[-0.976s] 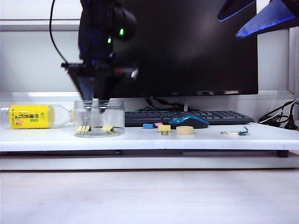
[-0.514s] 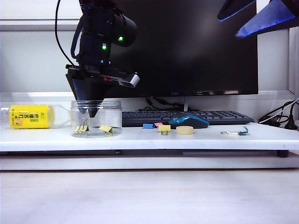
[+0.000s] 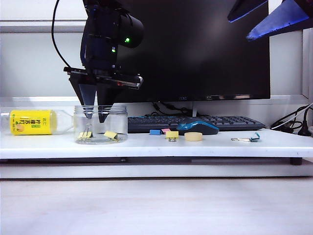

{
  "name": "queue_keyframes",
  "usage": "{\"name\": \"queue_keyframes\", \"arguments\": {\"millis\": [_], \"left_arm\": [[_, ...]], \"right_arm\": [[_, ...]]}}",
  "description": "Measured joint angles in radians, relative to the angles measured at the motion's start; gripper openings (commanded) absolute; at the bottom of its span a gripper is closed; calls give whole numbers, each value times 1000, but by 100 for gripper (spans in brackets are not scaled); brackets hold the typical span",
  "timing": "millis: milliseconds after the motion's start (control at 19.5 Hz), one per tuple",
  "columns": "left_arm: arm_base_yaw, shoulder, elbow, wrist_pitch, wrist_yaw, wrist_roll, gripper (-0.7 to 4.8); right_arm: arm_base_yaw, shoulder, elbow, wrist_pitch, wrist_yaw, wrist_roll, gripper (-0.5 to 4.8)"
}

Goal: Take the clips out of the round transparent plastic box and place them on the table.

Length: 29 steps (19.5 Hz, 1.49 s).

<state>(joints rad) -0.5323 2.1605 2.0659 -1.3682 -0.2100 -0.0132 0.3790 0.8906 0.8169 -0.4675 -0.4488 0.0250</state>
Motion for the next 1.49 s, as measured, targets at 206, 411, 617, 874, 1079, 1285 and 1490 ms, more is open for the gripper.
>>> {"name": "queue_keyframes", "arguments": {"millis": [206,411,617,874,1079,1285,1490], "left_arm": [[0,0,0,0,1,-38,183],[0,8,0,-6,8,-64,182],[0,26,-20,-5,8,-74,182],[-1,25,-58,14,-36,-78,182],[-1,25,-58,29,-54,-89,165],[-1,26,-60,54,-58,-88,55],[0,26,-60,71,-59,-61,21]], "right_arm": [[0,0,0,0,0,0,284],[0,0,0,0,0,-1,284],[0,0,0,0,0,-4,284],[0,0,0,0,0,-14,284],[0,0,0,0,0,-18,284],[0,0,0,0,1,-19,284],[0,0,0,0,2,-19,284]]}}
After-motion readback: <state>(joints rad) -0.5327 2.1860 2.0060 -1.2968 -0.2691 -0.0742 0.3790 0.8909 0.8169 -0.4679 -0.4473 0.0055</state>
